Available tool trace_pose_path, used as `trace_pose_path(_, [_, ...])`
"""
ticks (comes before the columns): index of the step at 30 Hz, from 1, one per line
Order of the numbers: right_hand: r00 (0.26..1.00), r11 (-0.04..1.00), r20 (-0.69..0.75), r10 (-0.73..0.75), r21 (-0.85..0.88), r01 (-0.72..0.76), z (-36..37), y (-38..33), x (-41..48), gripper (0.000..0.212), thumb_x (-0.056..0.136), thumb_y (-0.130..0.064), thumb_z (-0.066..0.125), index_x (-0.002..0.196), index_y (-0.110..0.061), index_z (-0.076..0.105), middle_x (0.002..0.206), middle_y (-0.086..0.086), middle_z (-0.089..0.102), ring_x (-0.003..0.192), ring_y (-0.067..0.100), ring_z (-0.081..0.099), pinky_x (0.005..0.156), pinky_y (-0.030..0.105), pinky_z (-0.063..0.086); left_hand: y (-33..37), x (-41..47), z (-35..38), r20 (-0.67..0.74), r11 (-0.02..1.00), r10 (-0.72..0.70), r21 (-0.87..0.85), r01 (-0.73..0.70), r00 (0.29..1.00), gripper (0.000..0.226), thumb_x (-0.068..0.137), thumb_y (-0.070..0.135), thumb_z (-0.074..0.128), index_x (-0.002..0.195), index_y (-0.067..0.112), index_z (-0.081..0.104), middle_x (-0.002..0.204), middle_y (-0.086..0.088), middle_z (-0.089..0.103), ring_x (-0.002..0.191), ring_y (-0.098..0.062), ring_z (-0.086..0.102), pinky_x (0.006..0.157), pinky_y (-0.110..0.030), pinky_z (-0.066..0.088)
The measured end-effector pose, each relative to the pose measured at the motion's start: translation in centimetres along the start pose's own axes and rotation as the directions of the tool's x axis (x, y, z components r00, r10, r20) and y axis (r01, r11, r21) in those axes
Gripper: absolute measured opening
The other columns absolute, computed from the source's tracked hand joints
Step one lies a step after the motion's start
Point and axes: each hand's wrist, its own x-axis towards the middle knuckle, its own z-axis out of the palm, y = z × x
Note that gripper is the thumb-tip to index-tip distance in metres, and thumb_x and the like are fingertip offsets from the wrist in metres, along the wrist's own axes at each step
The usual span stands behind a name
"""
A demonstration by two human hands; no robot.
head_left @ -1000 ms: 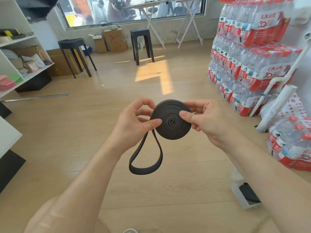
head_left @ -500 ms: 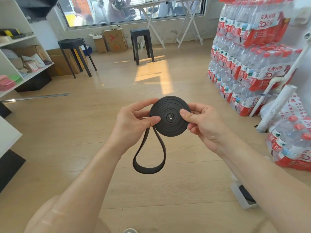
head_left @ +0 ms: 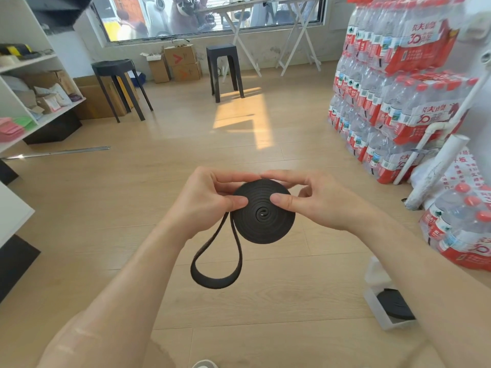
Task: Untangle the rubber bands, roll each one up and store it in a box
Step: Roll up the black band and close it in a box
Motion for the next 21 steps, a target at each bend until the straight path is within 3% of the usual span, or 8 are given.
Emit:
trace_pose_path(4, [0.997,0.987,0.073,0.038,0.153,-0.048,0.2,-0.1,-0.2,0.045,0.088,-0.018,0.07,0.12,-0.046,0.054,0.095,-0.007,0.07,0.065,-0.009,0.06,0.068,0.008,0.043,0.0,-0.1,0.1,0.04,1.0,-0.019,0.011,0.018,0.999,0.045,0.079,-0.016,0.062,0.097,0.024,0.072,0.088,0.001,0.076,0.084,-0.015,0.072,0.073,-0.025,0.058])
trace_pose_path(7, [0.993,0.965,0.109,0.054,0.25,-0.079,0.5,-0.2,-0.3,0.049,0.087,-0.007,0.069,0.127,-0.032,0.057,0.091,0.0,0.072,0.056,-0.008,0.06,0.055,0.004,0.042,0.0,-0.1,0.0,0.033,1.0,-0.007,0.011,0.007,0.999,0.038,0.078,-0.015,0.064,0.095,0.019,0.07,0.086,-0.003,0.076,0.081,-0.019,0.073,0.071,-0.028,0.059])
trace_pose_path(9, [0.997,0.95,0.048,0.067,0.302,-0.078,0.5,-0.4,-0.3,0.046,0.087,-0.003,0.068,0.127,-0.024,0.061,0.085,0.004,0.07,0.046,-0.006,0.054,0.046,0.005,0.038,-0.2,0.2,0.0,-0.035,1.0,0.001,-0.014,-0.001,0.999,0.029,0.075,-0.011,0.07,0.09,0.013,0.065,0.083,-0.008,0.075,0.077,-0.024,0.072,0.071,-0.034,0.059])
trace_pose_path(13, [0.991,0.897,-0.092,0.093,0.439,-0.043,0.5,-0.4,-0.4,0.041,0.087,0.004,0.065,0.12,-0.019,0.064,0.063,-0.01,0.065,0.039,-0.003,0.052,0.041,0.006,0.037,-0.3,0.6,0.0,-0.109,0.999,-0.009,-0.049,0.003,0.994,0.016,0.077,0.005,0.075,0.085,0.008,0.062,0.081,-0.014,0.074,0.076,-0.03,0.071,0.075,-0.038,0.056])
trace_pose_path(17, [0.983,0.901,-0.152,0.1,0.432,-0.025,0.8,-0.1,-0.2,0.039,0.087,0.003,0.066,0.118,-0.021,0.066,0.071,-0.002,0.065,0.038,-0.001,0.049,0.041,0.006,0.036,-0.5,0.7,-0.1,-0.054,0.999,-0.046,-0.012,0.046,0.997,0.013,0.085,0.011,0.069,0.093,0.013,0.059,0.084,-0.006,0.075,0.075,-0.017,0.069,0.074,-0.032,0.054])
trace_pose_path(21, [0.974,0.862,-0.181,0.136,0.506,-0.027,0.6,0.6,0.3,0.038,0.087,-0.001,0.067,0.113,-0.028,0.068,0.064,-0.006,0.064,0.036,0.004,0.036,0.038,0.013,0.031,-0.8,0.7,-0.2,-0.052,0.999,-0.052,-0.005,0.052,0.997,0.013,0.086,0.009,0.067,0.091,0.015,0.056,0.087,-0.011,0.073,0.076,-0.02,0.067,0.077,-0.04,0.056])
